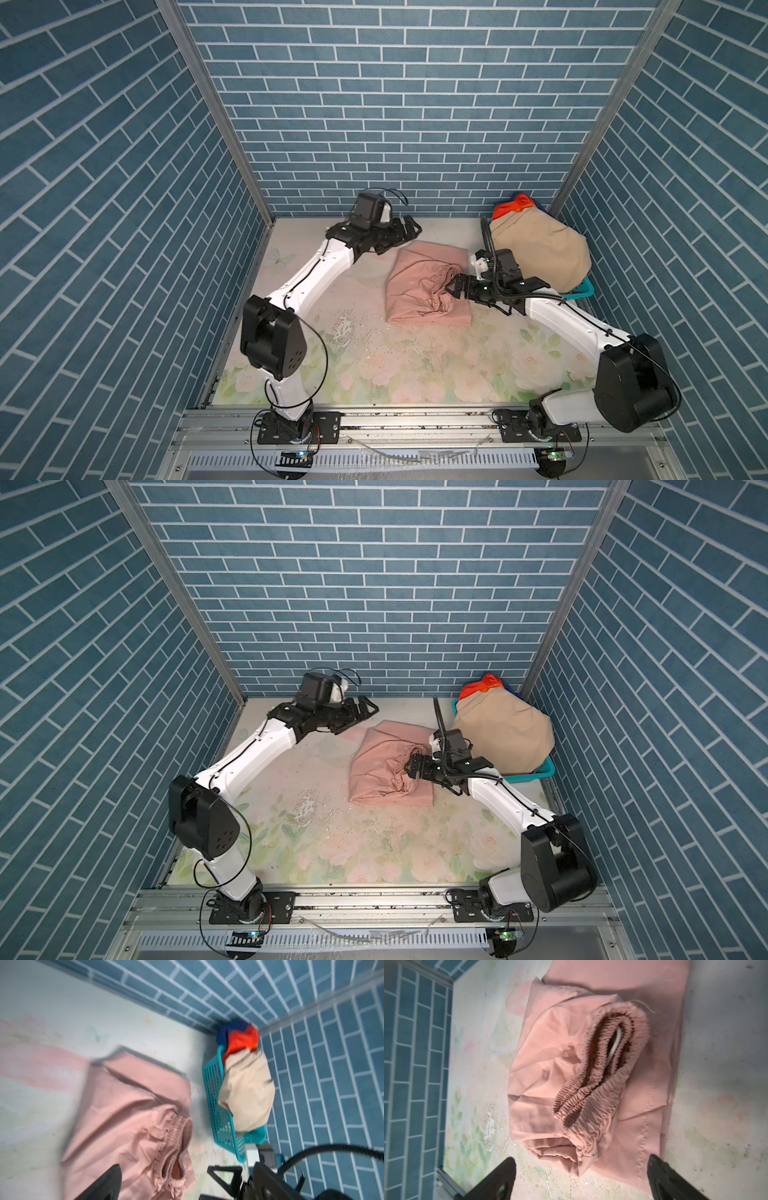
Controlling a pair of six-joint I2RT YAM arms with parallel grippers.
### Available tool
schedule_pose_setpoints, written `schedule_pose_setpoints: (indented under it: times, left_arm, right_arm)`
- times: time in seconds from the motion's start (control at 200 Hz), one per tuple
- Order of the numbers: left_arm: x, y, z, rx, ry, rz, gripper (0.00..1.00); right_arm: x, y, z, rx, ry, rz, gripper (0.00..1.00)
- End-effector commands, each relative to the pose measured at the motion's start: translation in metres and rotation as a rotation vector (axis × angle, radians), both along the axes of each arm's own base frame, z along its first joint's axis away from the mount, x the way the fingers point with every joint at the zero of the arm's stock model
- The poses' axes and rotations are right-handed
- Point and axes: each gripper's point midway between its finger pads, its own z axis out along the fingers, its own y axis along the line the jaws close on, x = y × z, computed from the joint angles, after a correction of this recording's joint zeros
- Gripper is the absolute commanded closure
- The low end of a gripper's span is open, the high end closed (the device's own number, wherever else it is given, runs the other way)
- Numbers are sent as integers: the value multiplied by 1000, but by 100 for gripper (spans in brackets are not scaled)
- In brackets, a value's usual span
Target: Fold and stack the shorts
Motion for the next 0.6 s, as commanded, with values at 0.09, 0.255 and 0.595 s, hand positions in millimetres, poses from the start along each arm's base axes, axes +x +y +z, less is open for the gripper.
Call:
schedule_pose_setpoints:
  times: [0.09,0.255,0.595]
  left_arm:
    - [-6,-8,-68,-18,146,-29,0]
    - [-6,-10,-82,-35,170,-27,1]
    - [-7,-8,-103,-31,210,-35,0]
  right_arm:
    - [1,2,-35,-327,11,54,1]
    - [8,9,-55,-495,44,73,1]
    - [25,27,-74,-515,66,89,13]
